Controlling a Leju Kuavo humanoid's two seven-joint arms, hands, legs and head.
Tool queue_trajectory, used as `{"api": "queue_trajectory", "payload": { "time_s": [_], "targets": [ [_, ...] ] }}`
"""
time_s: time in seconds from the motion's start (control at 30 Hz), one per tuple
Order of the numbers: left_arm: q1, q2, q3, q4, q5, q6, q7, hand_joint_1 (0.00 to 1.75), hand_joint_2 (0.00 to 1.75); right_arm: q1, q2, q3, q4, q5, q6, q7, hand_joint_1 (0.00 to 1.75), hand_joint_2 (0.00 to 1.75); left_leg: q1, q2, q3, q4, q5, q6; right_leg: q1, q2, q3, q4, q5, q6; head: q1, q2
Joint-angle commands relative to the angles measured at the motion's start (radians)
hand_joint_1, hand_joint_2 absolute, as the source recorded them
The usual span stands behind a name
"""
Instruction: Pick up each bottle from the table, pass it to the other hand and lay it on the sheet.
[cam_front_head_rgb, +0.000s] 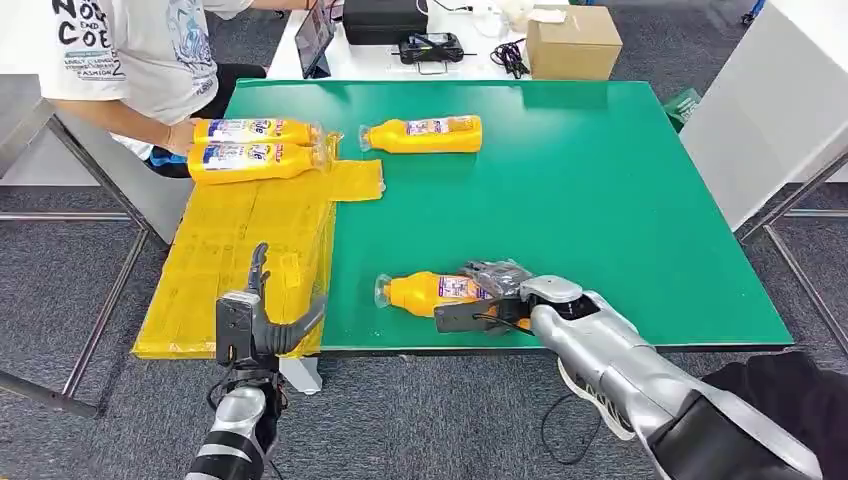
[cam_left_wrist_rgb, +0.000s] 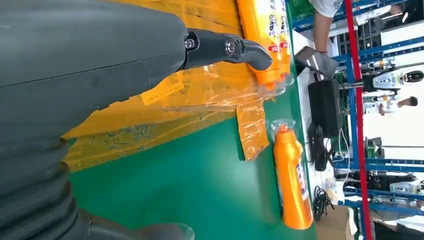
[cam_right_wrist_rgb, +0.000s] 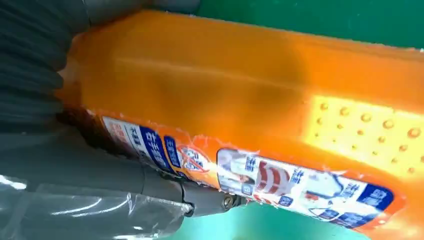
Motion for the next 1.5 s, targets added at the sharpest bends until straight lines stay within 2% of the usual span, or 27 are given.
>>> {"api": "queue_trajectory", "payload": {
  "time_s": [0.03, 0.17, 0.2, 0.27, 0.37, 0.43, 0.47, 0.57, 0.6, 0.63, 0.67, 0.7, 0.73, 0.8, 0.9, 0.93, 1.0, 1.1, 1.17, 1.2, 1.23, 1.33, 1.37, 1.4, 1.43, 1.5],
  "targets": [
    [-0.027, 0.015, -0.014, 0.050, 0.004, -0.006, 0.005, 0.00, 1.75, -0.009, 0.006, 0.024, 0.045, 0.006, -0.041, 0.007, 1.75, 1.75, 0.000, 0.000, 0.003, -0.001, 0.000, -0.001, 0.000, 0.000, 0.002, -0.001, 0.000, -0.001, 0.000, 0.000],
    [-0.026, 0.015, -0.014, 0.048, 0.004, -0.007, 0.004, 0.00, 1.75, -0.007, 0.005, 0.018, 0.041, 0.006, -0.046, 0.007, 1.75, 1.75, 0.000, 0.000, 0.004, -0.001, -0.001, -0.001, 0.001, 0.000, 0.004, -0.001, -0.001, -0.002, 0.000, 0.000],
    [-0.022, 0.015, -0.011, 0.041, 0.003, -0.006, 0.005, 0.00, 1.75, 0.001, 0.007, -0.003, 0.028, 0.006, -0.072, 0.015, 1.71, 1.75, 0.001, 0.001, 0.005, -0.001, -0.001, -0.001, 0.001, 0.000, 0.005, -0.001, -0.001, -0.002, 0.000, 0.000],
    [-0.016, 0.014, -0.005, 0.030, 0.001, -0.008, 0.005, 0.00, 1.75, 0.028, 0.005, -0.054, -0.009, 0.011, -0.143, 0.025, 1.75, 1.75, 0.001, 0.000, 0.004, -0.001, -0.002, -0.001, 0.001, 0.000, 0.004, -0.001, -0.001, -0.001, 0.000, 0.000],
    [0.018, 0.011, 0.013, -0.022, -0.011, -0.009, 0.010, 0.00, 1.75, 0.168, 0.015, -0.251, -0.204, 0.057, -0.356, 0.059, 1.75, 1.75, 0.001, 0.000, 0.005, -0.001, -0.002, -0.001, 0.001, 0.000, 0.005, -0.001, -0.001, -0.001, 0.000, 0.000],
    [0.049, 0.004, 0.027, -0.064, -0.024, -0.014, 0.022, 0.00, 1.75, 0.320, 0.074, -0.453, -0.424, 0.162, -0.529, 0.071, 1.75, 1.75, 0.001, 0.000, 0.002, -0.001, -0.001, -0.001, 0.001, 0.000, 0.002, -0.001, 0.000, -0.001, -0.001, 0.000],
    [0.058, 0.001, 0.029, -0.077, -0.028, -0.017, 0.026, 0.00, 1.75, 0.359, 0.086, -0.490, -0.494, 0.206, -0.501, 0.086, 1.75, 1.75, 0.001, 0.000, 0.004, -0.001, -0.002, -0.001, 0.002, 0.000, 0.005, -0.001, -0.002, -0.002, 0.001, 0.000],
    [0.060, 0.001, 0.029, -0.079, -0.029, -0.018, 0.027, 0.00, 1.75, 0.369, 0.088, -0.497, -0.516, 0.217, -0.488, 0.094, 1.75, 1.75, 0.002, 0.003, 0.004, 0.000, -0.005, -0.002, 0.002, 0.004, 0.004, 0.000, -0.003, -0.002, 0.000, 0.000],
    [0.061, -0.003, 0.031, -0.078, -0.029, -0.021, 0.029, 0.00, 1.75, 0.389, 0.109, -0.550, -0.535, 0.237, -0.512, 0.074, 1.75, 1.75, 0.001, 0.002, 0.002, 0.000, -0.004, -0.002, 0.002, 0.002, 0.001, 0.001, -0.002, -0.002, 0.000, 0.000],
    [0.070, -0.007, 0.032, -0.086, -0.024, -0.028, 0.034, 0.00, 1.75, 0.445, 0.165, -0.647, -0.596, 0.244, -0.662, 0.010, 1.75, 1.75, 0.001, 0.000, 0.002, 0.000, -0.004, -0.003, 0.002, 0.000, 0.002, 0.001, -0.003, -0.002, -0.001, 0.000],
    [0.078, -0.013, 0.033, -0.091, -0.007, -0.044, 0.045, 0.00, 1.75, 0.480, 0.183, -0.689, -0.648, 0.251, -0.704, -0.003, 1.75, 1.75, 0.001, -0.001, 0.000, -0.001, -0.003, -0.002, 0.001, 0.000, 0.000, 0.000, -0.002, -0.002, 0.000, 0.000],
    [0.090, -0.016, 0.031, -0.099, 0.022, -0.072, 0.059, 0.00, 1.75, 0.532, 0.212, -0.742, -0.725, 0.226, -0.774, -0.037, 1.75, 1.75, 0.002, 0.000, 0.007, 0.000, -0.006, -0.003, 0.002, 0.000, 0.006, 0.000, -0.005, -0.004, 0.000, 0.000],
    [0.098, -0.017, 0.025, -0.104, 0.052, -0.104, 0.074, 0.00, 1.75, 0.563, 0.222, -0.773, -0.765, 0.225, -0.801, -0.057, 1.75, 1.75, 0.001, -0.003, -0.001, 0.000, -0.002, -0.002, 0.002, -0.003, -0.001, 0.000, -0.002, -0.001, 0.000, 0.000],
    [0.110, -0.018, 0.014, -0.110, 0.144, -0.198, 0.108, 0.00, 1.75, 0.617, 0.252, -0.831, -0.824, 0.168, -0.868, -0.124, 1.75, 1.75, 0.001, -0.003, -0.002, 0.000, -0.003, -0.001, 0.001, -0.003, -0.001, 0.000, -0.002, -0.001, 0.000, 0.000],
    [0.115, -0.016, 0.005, -0.114, 0.167, -0.222, 0.111, 0.00, 1.75, 0.632, 0.255, -0.845, -0.829, 0.142, -0.875, -0.151, 1.75, 1.75, 0.001, -0.003, 0.000, -0.001, -0.004, -0.002, 0.001, -0.004, 0.001, 0.000, -0.004, -0.002, 0.000, 0.000],
    [0.118, -0.003, -0.015, -0.122, 0.237, -0.301, 0.133, 0.00, 1.75, 0.646, 0.276, -0.876, -0.828, 0.087, -0.895, -0.211, 1.75, 1.75, 0.001, -0.004, -0.001, -0.001, -0.003, -0.001, 0.001, -0.004, 0.000, 0.000, -0.003, -0.001, 0.000, 0.000],
    [0.127, 0.016, -0.050, -0.126, 0.374, -0.449, 0.198, 0.00, 1.75, 0.671, 0.279, -0.887, -0.822, 0.027, -0.854, -0.281, 1.75, 1.75, 0.001, -0.003, 0.000, -0.001, -0.003, -0.001, 0.001, -0.003, 0.001, 0.000, -0.003, -0.001, 0.000, 0.000],
    [0.144, 0.057, -0.128, -0.149, 0.485, -0.569, 0.209, 0.00, 1.75, 0.702, 0.292, -0.880, -0.779, -0.015, -0.785, -0.372, 1.75, 1.75, 0.001, -0.002, 0.001, -0.001, -0.004, -0.002, 0.001, -0.002, 0.001, -0.001, -0.003, -0.002, 0.000, 0.000],
    [0.151, 0.063, -0.144, -0.162, 0.492, -0.566, 0.209, 0.00, 1.75, 0.705, 0.302, -0.879, -0.757, -0.013, -0.788, -0.389, 1.75, 1.75, 0.001, -0.002, -0.001, -0.002, -0.003, -0.001, 0.001, -0.002, -0.001, -0.001, -0.002, -0.001, 0.000, 0.000],
    [0.149, 0.066, -0.150, -0.167, 0.493, -0.570, 0.209, 0.00, 1.75, 0.705, 0.302, -0.872, -0.749, -0.016, -0.778, -0.392, 1.75, 1.75, 0.001, -0.001, 0.006, -0.003, -0.005, -0.003, 0.002, -0.002, 0.006, -0.002, -0.004, -0.003, 0.000, 0.000],
    [0.148, 0.076, -0.169, -0.175, 0.496, -0.582, 0.205, 0.00, 1.75, 0.710, 0.307, -0.866, -0.737, -0.024, -0.762, -0.400, 1.75, 1.75, 0.000, -0.001, -0.001, -0.002, -0.003, -0.001, 0.001, -0.001, -0.001, -0.001, -0.002, -0.001, 0.000, 0.000],
    [0.153, 0.092, -0.215, -0.215, 0.499, -0.599, 0.194, 0.00, 1.75, 0.723, 0.331, -0.826, -0.645, -0.038, -0.693, -0.423, 1.75, 1.75, 0.001, -0.001, 0.000, -0.002, -0.003, -0.002, 0.001, -0.001, 0.000, -0.001, -0.002, -0.001, 0.000, 0.000],
    [0.155, 0.095, -0.226, -0.229, 0.499, -0.600, 0.193, 0.00, 1.75, 0.721, 0.339, -0.810, -0.610, -0.037, -0.679, -0.429, 1.75, 1.75, 0.001, 0.001, 0.007, -0.002, -0.006, -0.003, 0.002, 0.000, 0.006, -0.001, -0.005, -0.003, 0.000, 0.000],
    [0.156, 0.099, -0.235, -0.238, 0.498, -0.602, 0.192, 0.00, 1.75, 0.720, 0.348, -0.798, -0.585, -0.038, -0.674, -0.438, 1.75, 1.75, 0.002, 0.000, 0.002, -0.002, -0.004, -0.002, 0.002, -0.001, 0.002, -0.002, -0.002, -0.002, 0.000, 0.000],
    [0.157, 0.099, -0.237, -0.242, 0.498, -0.602, 0.192, 0.00, 1.75, 0.721, 0.352, -0.795, -0.574, -0.036, -0.682, -0.447, 1.75, 1.75, 0.002, 0.002, 0.006, -0.003, -0.005, -0.002, 0.003, 0.001, 0.006, -0.003, -0.003, -0.003, 0.000, 0.000],
    [0.157, 0.099, -0.237, -0.242, 0.498, -0.602, 0.192, 0.00, 1.75, 0.721, 0.352, -0.795, -0.574, -0.036, -0.682, -0.447, 1.75, 1.75, 0.002, 0.002, 0.003, -0.003, -0.004, -0.002, 0.002, 0.001, 0.003, -0.002, -0.002, -0.002, 0.000, 0.000]
  ]
}}
